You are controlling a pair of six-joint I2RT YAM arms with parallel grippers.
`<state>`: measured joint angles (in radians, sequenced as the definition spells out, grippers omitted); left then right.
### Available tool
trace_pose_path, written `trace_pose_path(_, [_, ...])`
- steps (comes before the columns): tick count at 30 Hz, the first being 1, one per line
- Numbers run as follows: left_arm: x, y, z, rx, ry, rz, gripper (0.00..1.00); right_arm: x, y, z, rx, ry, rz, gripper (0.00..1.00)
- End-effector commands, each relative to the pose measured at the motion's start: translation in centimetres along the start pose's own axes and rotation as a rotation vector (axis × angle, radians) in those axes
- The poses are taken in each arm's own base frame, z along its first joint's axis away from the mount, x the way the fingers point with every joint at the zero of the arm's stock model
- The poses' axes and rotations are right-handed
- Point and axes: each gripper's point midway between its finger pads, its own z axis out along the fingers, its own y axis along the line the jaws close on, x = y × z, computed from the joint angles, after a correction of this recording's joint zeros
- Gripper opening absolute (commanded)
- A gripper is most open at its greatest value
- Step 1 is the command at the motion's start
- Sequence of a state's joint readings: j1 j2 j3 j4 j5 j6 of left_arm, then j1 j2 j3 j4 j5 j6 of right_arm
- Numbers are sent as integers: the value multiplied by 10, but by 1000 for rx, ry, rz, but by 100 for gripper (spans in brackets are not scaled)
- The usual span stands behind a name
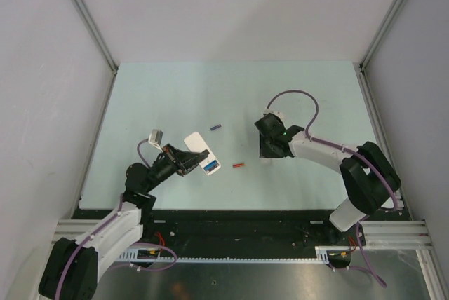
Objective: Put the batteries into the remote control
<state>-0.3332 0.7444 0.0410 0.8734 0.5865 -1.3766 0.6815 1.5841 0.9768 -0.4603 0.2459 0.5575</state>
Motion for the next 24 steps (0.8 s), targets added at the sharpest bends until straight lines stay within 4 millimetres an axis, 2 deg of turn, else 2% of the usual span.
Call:
trace_pose_path(1, [22,48,-24,-87,5,-32,0,-9,13,6,-51,-10,-31,42])
trace_pose_path(6, [23,49,-24,-92,6,-34,0,-9,17,10,-71,-5,-29,43])
trace_pose_path(17, [23,51,-24,-99,11,-30,0,-4,4,18,-27,22,-33,47])
trace_pose_path(24, [24,52,-24,-104,17,-31,0,-3,5,20,-25,26,-29,49])
